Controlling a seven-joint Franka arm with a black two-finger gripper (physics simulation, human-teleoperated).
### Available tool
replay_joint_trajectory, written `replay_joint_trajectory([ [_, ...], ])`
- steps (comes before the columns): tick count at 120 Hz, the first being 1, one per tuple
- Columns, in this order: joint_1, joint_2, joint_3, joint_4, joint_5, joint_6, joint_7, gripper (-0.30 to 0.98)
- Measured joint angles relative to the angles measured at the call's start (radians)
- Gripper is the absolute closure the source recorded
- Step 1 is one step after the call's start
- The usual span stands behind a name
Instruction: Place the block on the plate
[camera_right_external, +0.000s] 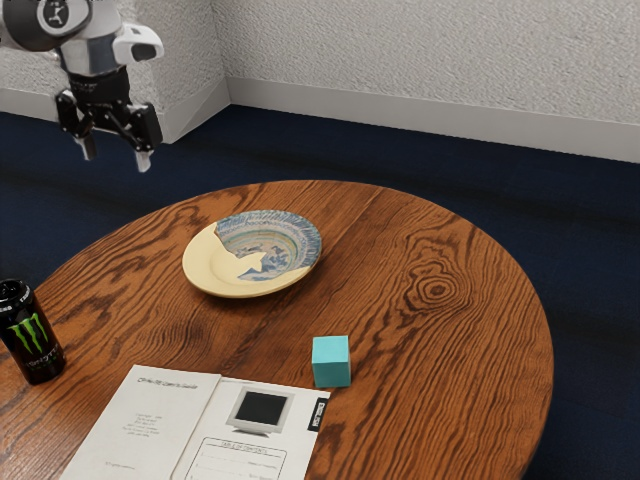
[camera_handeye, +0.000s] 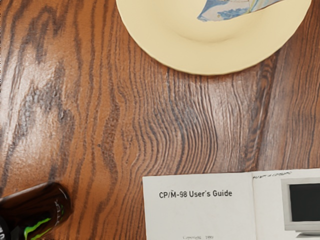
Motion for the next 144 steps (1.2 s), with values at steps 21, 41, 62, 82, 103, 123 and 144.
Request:
replay_joint_trajectory([
  [21, 0.0, 0.03, -0.021, 0.012, -0.001, 0.003, -0.032, 0.0],
  [41, -0.058, 0.14, -0.03, -0.021, -0.029, 0.078, -0.067, 0.0],
  [62, -0.166, 0.216, -0.03, -0.127, -0.145, 0.23, -0.205, 0.0],
  [82, -0.316, 0.339, -0.03, -0.141, -0.238, 0.378, -0.349, 0.0],
  [103, -0.323, 0.475, -0.029, -0.132, -0.267, 0.508, -0.478, 0.0],
  [123, -0.328, 0.532, -0.025, -0.139, -0.274, 0.592, -0.573, 0.0],
  [144, -0.339, 0.562, -0.024, -0.16, -0.284, 0.641, -0.651, 0.0],
])
